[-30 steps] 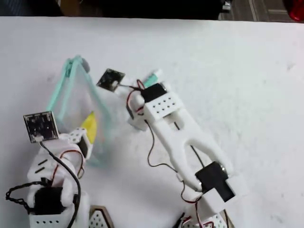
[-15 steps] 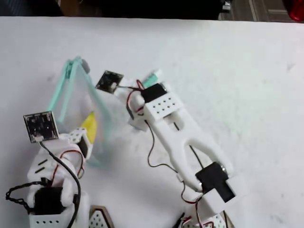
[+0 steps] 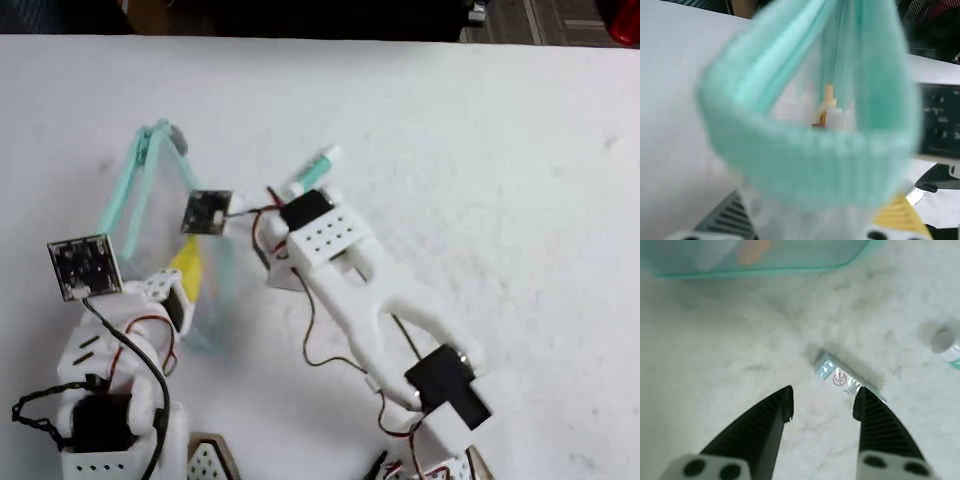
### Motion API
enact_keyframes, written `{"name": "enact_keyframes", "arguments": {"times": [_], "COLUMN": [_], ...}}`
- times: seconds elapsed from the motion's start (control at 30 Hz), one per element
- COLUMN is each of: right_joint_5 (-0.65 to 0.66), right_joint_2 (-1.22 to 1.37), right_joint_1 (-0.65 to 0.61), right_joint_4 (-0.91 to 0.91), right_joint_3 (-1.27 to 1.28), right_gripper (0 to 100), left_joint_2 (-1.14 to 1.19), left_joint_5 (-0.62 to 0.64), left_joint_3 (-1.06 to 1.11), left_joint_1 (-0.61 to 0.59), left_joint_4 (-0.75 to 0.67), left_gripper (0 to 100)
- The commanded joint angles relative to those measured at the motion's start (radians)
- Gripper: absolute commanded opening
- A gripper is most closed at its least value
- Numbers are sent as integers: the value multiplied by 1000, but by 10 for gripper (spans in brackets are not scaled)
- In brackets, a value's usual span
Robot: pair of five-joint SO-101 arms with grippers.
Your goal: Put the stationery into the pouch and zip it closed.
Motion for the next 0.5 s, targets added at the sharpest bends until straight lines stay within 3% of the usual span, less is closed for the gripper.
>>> {"name": "enact_keyframes", "arguments": {"times": [0.0, 0.17, 0.47], "right_joint_5": [28, 192, 213], "right_joint_2": [-41, -8, 156], "right_joint_1": [-5, 50, 120], "right_joint_4": [-15, -50, -157], "right_joint_3": [-8, 29, 23], "right_gripper": [190, 190, 190], "left_joint_2": [-8, -8, -8], "left_joint_5": [8, 8, 8], "left_joint_3": [-5, -5, -5], "left_joint_1": [-8, -8, -10], "left_joint_4": [-26, -26, -26], "left_gripper": [241, 241, 241]}}
